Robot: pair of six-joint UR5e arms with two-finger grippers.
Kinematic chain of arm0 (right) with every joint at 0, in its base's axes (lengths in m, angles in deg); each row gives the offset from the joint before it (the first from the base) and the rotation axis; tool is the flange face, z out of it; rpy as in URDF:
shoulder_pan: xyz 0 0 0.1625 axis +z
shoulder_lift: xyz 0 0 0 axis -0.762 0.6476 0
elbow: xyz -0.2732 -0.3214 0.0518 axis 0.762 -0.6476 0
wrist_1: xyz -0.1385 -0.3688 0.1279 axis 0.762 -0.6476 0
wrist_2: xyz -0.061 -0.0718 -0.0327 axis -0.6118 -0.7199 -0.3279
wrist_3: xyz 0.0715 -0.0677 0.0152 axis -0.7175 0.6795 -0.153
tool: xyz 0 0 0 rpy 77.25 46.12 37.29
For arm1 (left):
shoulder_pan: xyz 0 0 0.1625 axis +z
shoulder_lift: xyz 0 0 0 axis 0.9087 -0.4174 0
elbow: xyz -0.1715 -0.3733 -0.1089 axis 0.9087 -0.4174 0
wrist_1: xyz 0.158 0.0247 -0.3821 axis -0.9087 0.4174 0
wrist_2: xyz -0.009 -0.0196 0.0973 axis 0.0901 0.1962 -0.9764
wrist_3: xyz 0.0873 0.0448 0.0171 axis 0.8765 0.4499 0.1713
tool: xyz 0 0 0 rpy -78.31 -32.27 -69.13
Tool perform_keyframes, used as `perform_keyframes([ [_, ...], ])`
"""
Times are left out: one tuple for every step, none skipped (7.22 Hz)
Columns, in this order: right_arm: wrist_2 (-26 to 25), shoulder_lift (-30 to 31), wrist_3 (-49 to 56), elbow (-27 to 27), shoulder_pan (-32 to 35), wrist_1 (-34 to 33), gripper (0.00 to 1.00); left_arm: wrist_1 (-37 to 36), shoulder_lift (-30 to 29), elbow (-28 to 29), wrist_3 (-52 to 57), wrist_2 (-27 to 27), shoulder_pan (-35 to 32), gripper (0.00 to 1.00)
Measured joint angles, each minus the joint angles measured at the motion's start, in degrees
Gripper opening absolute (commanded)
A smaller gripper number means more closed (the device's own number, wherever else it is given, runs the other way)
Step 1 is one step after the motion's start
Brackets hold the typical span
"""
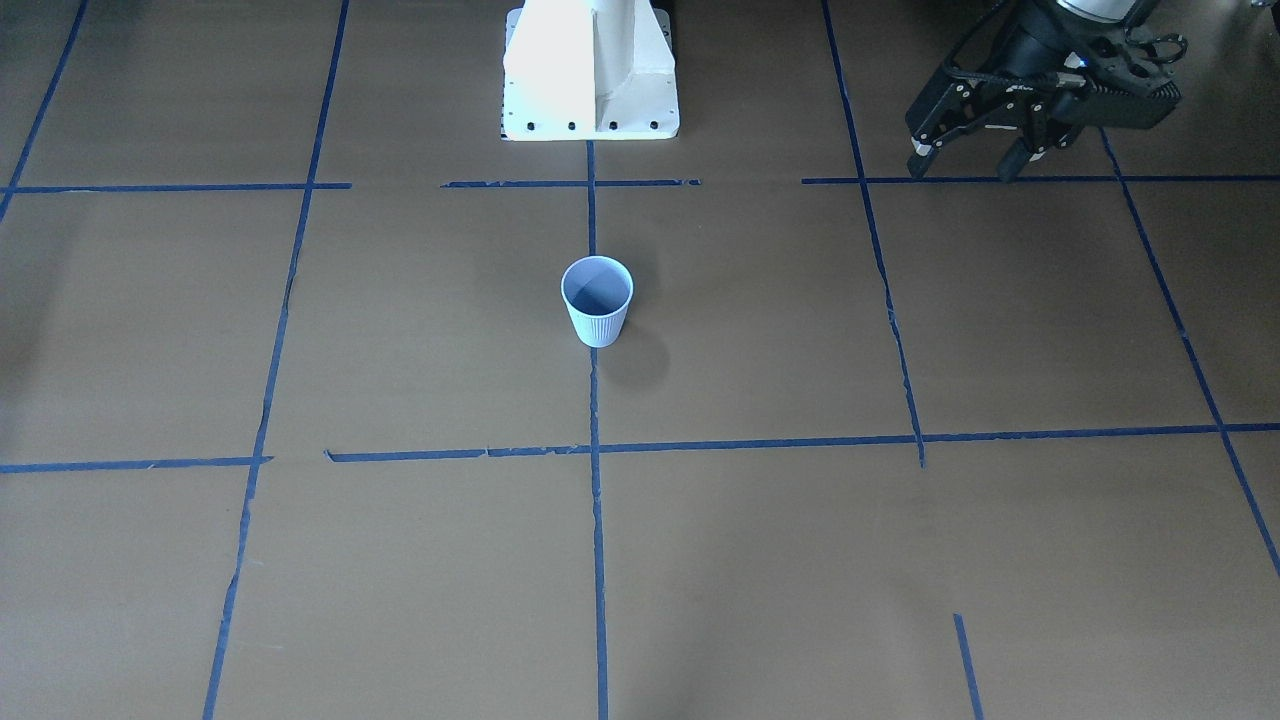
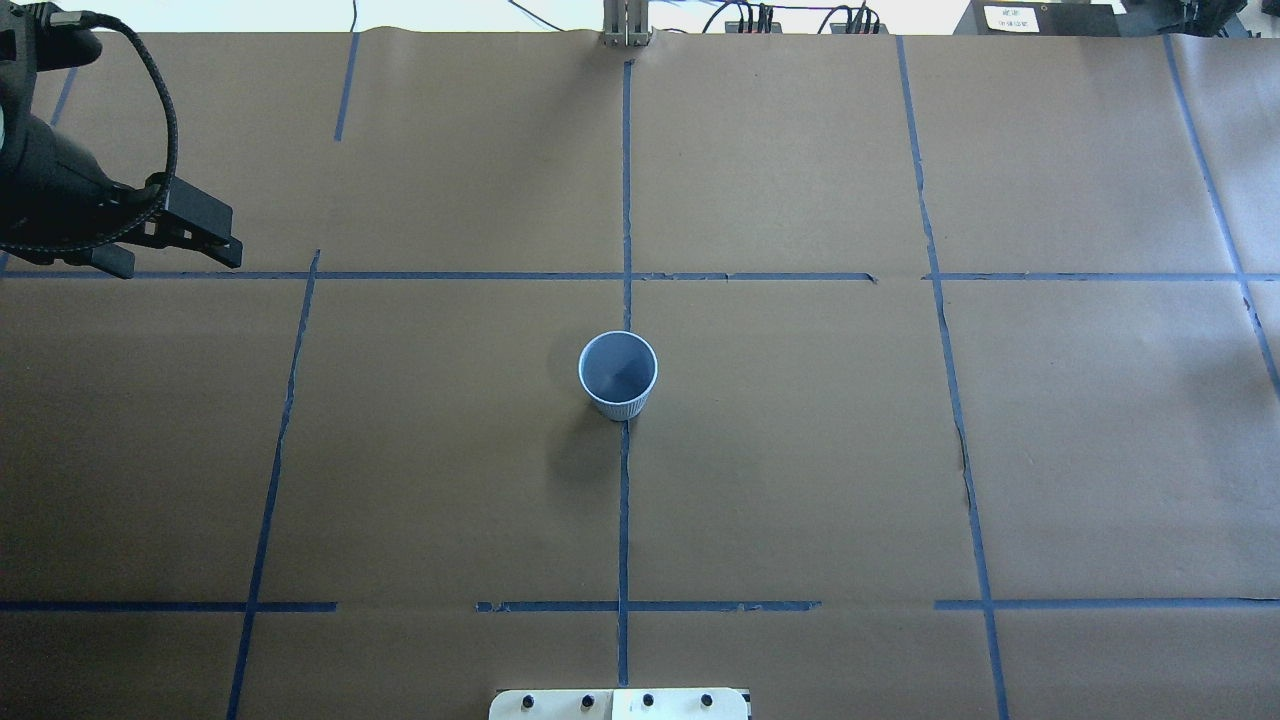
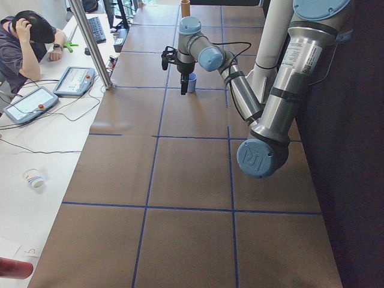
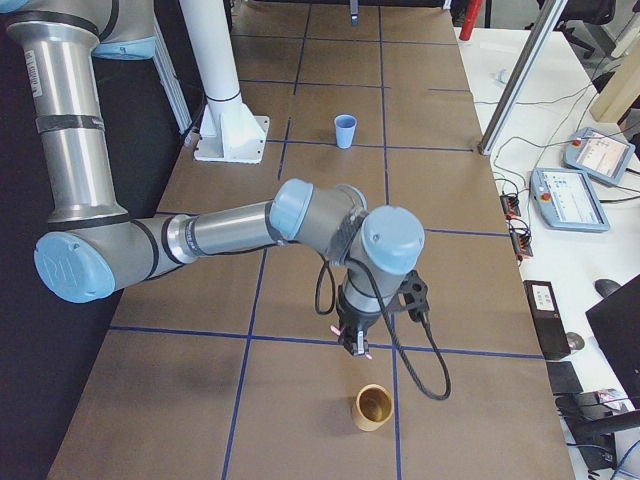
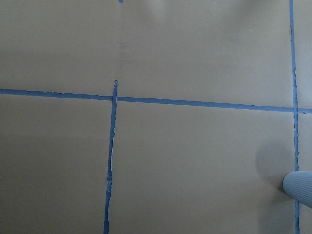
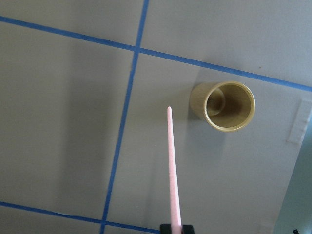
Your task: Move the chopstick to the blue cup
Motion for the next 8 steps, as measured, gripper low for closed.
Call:
perform_keyframes([
  [-0.1, -2.2, -3.3, 6.6, -1.2, -6.4, 0.0, 0.0, 0.1, 0.0, 0.1, 0.0, 0.0, 1.0],
  [1.0, -5.0, -9.2, 10.8, -3.7, -10.4, 0.0, 0.0, 0.6, 0.0, 0.3, 0.0, 0.0, 1.0],
  [3.8, -8.3, -16.3, 13.3, -7.5, -12.7, 0.0, 0.1, 1.9, -0.1, 0.6, -0.2, -0.1, 1.0],
  [6.4, -11.8, -25.4, 15.0, -11.9, -13.7, 0.0, 0.3, 3.5, -0.1, 1.1, -0.5, -0.2, 1.0],
  [7.9, -15.5, -35.3, 16.2, -16.7, -14.0, 0.0, 0.4, 5.2, -0.1, 2.9, -0.6, -0.9, 1.0],
  [8.9, -19.8, -45.4, 17.0, -21.6, -14.0, 0.0, 0.3, 7.2, 0.0, 6.9, -0.6, -2.6, 1.0],
  [9.9, -24.3, -56.1, 17.3, -26.8, -13.8, 0.0, 0.2, 9.3, 0.4, 12.4, -0.5, -5.4, 1.0],
  [10.6, -28.2, -65.8, 17.7, -31.8, -13.1, 0.0, 0.1, 11.1, 1.2, 18.3, -0.3, -8.5, 1.0],
])
